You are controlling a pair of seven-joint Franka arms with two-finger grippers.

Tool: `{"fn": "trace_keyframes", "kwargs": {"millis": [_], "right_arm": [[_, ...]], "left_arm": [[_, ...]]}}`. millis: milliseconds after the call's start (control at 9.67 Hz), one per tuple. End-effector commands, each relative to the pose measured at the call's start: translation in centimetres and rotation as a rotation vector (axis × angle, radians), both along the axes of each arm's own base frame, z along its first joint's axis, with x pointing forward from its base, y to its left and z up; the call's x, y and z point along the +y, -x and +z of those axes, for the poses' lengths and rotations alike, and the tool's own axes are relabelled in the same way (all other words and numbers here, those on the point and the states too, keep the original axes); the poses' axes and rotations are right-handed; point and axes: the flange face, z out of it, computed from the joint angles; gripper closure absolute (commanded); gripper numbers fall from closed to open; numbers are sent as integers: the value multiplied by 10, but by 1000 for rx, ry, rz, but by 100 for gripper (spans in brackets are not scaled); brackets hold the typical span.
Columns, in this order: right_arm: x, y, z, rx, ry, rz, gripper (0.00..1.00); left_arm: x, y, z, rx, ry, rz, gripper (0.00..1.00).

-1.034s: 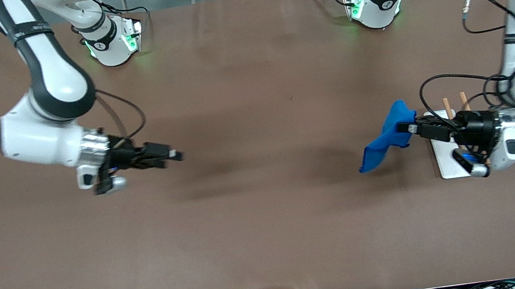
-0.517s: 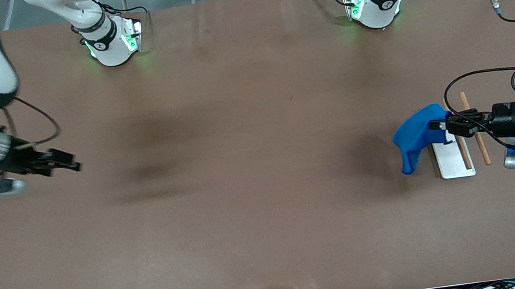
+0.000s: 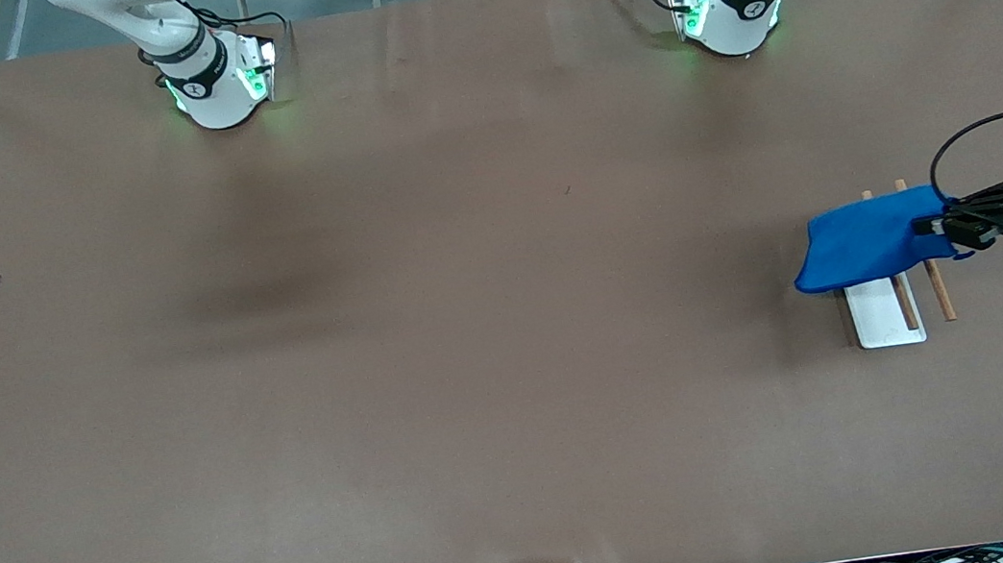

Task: Right arm passes towel to left arm to hang
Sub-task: 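Lower the towel over the wooden dowels with the left gripper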

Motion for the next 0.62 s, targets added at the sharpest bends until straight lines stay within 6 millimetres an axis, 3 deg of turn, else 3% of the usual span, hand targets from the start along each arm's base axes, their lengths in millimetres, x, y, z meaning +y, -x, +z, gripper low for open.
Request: {"fn": "trace_keyframes", "kwargs": {"millis": [0, 207, 414, 517], "right_arm": [[1, 2, 43, -29, 29, -40, 0], [-13, 11, 63, -1, 23, -58, 0], [-16, 15, 53, 41, 25, -55, 0], [-16, 11, 38, 48, 61, -49, 0]], "left_arm": [[29, 5, -26, 15, -59, 26, 100], [41, 1, -33, -9, -94, 30, 100], [45, -2, -42, -14, -130, 21, 100], [46, -1, -43, -14, -134, 18, 100]]}}
